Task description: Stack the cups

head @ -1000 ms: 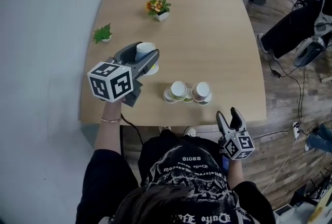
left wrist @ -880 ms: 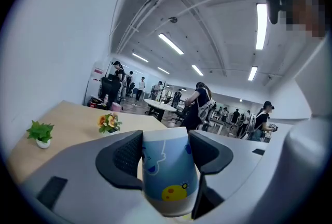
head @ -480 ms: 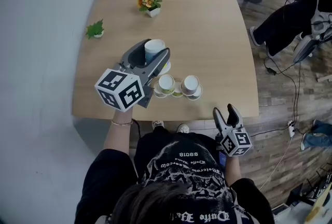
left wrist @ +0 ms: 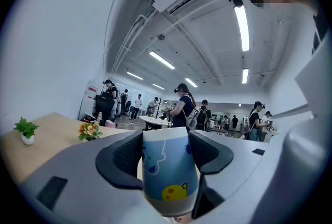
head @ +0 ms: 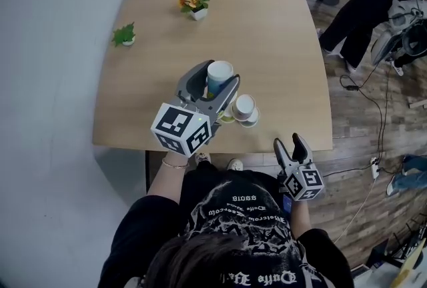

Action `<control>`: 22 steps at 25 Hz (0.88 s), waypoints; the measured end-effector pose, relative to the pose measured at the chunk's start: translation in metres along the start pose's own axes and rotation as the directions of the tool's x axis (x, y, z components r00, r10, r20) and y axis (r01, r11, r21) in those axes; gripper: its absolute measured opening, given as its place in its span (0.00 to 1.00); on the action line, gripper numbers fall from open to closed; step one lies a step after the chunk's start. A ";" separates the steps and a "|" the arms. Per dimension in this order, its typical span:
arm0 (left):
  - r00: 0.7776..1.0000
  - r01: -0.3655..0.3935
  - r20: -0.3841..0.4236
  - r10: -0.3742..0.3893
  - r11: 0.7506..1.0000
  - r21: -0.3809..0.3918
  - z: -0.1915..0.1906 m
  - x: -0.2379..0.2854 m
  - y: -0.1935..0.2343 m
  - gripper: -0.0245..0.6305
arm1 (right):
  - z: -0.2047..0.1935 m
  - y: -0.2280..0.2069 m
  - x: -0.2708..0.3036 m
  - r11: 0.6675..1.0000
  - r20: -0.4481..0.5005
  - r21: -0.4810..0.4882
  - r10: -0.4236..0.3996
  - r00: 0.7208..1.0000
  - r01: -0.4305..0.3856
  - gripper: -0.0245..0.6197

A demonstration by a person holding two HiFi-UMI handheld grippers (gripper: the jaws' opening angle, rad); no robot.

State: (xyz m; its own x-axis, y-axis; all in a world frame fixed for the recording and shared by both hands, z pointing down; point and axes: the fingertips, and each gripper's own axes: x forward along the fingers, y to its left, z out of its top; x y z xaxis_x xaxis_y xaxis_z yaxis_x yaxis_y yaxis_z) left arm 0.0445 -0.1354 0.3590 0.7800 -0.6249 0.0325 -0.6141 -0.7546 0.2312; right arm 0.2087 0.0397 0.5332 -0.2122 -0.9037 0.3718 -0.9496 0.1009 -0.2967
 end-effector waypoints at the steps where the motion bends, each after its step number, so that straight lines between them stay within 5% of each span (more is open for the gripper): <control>1: 1.000 -0.010 -0.002 0.010 1.000 0.010 -0.004 0.001 -0.002 0.47 | -0.001 0.000 -0.001 1.000 -0.001 -0.001 0.001 1.000 -0.001 0.50; 13: 0.996 -0.079 -0.013 0.083 0.977 0.196 -0.033 0.009 -0.025 0.47 | -0.010 -0.015 -0.013 1.000 -0.028 -0.008 -0.013 1.000 0.013 0.50; 22: 0.991 -0.127 -0.025 0.134 0.973 0.191 -0.045 0.010 -0.018 0.47 | -0.011 -0.018 -0.011 1.000 -0.043 -0.016 -0.006 0.999 0.006 0.50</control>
State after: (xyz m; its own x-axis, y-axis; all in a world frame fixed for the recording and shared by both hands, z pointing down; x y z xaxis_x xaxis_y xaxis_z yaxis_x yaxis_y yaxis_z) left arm 0.0688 -0.1191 0.3988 0.6933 -0.7153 0.0878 -0.7198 -0.6933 0.0351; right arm 0.2253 0.0529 0.5439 -0.2159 -0.8857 0.4110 -0.9544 0.1026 -0.2803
